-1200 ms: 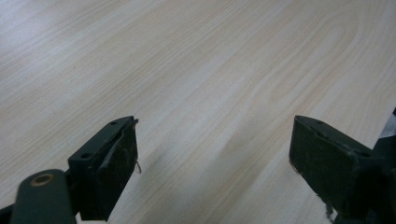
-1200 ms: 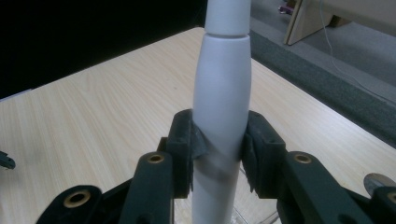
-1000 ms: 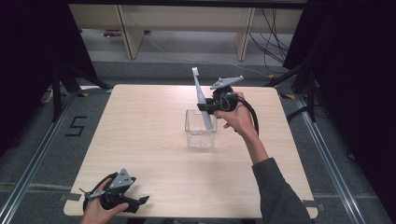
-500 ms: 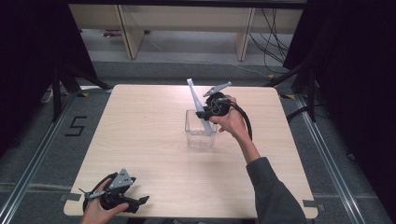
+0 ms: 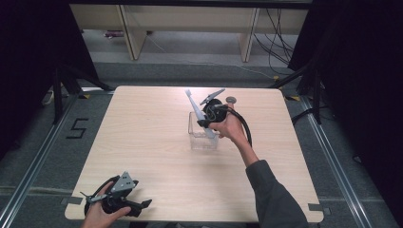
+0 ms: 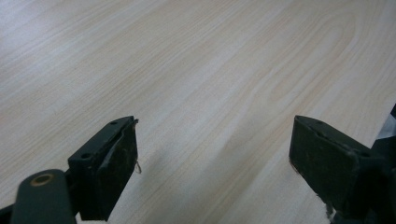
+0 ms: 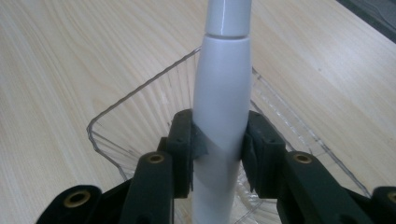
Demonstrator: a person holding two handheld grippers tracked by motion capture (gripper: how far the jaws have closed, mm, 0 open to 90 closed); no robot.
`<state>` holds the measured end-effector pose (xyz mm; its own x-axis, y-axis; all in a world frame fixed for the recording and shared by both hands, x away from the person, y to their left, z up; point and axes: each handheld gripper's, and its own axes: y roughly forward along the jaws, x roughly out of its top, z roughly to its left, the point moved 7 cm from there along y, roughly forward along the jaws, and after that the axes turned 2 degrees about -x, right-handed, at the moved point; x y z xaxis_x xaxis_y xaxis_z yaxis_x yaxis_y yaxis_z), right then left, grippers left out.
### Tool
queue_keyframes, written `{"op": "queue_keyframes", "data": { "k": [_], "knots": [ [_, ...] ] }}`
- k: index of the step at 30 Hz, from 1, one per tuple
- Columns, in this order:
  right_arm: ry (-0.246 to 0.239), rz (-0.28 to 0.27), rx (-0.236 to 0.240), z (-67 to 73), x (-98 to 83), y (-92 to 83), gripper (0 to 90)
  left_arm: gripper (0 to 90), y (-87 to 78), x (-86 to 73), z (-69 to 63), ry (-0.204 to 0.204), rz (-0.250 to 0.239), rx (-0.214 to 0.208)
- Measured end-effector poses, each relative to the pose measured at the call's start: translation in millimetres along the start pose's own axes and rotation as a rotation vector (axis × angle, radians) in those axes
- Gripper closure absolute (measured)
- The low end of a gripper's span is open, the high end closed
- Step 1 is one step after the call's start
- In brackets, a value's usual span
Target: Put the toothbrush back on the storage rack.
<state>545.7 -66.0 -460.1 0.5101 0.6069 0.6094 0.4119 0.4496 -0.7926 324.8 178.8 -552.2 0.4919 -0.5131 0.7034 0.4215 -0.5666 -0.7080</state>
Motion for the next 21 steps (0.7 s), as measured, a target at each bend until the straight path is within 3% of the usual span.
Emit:
{"op": "queue_keyframes", "data": {
  "k": [3,4,6,17,21],
  "knots": [
    [-0.032,-0.017,-0.002,-0.2,0.5,5.2,66.8,15.0,0.4,0.0,-0.5,-0.010,-0.005,0.002],
    [-0.085,-0.019,-0.012,-2.9,0.0,9.8,66.8,15.1,0.0,-0.4,-0.2,-0.002,0.000,0.002],
    [-0.057,0.011,-0.002,-0.4,-1.2,10.6,66.8,15.0,-0.1,0.1,-0.1,0.002,-0.005,0.002],
    [-0.058,0.051,-0.015,0.9,-3.9,20.2,66.8,15.1,-0.3,-0.4,0.0,0.000,0.001,0.004],
    [-0.035,0.062,-0.011,0.3,-4.5,23.5,66.7,15.0,0.2,-0.1,-0.4,-0.008,-0.006,0.003]
  ]
}}
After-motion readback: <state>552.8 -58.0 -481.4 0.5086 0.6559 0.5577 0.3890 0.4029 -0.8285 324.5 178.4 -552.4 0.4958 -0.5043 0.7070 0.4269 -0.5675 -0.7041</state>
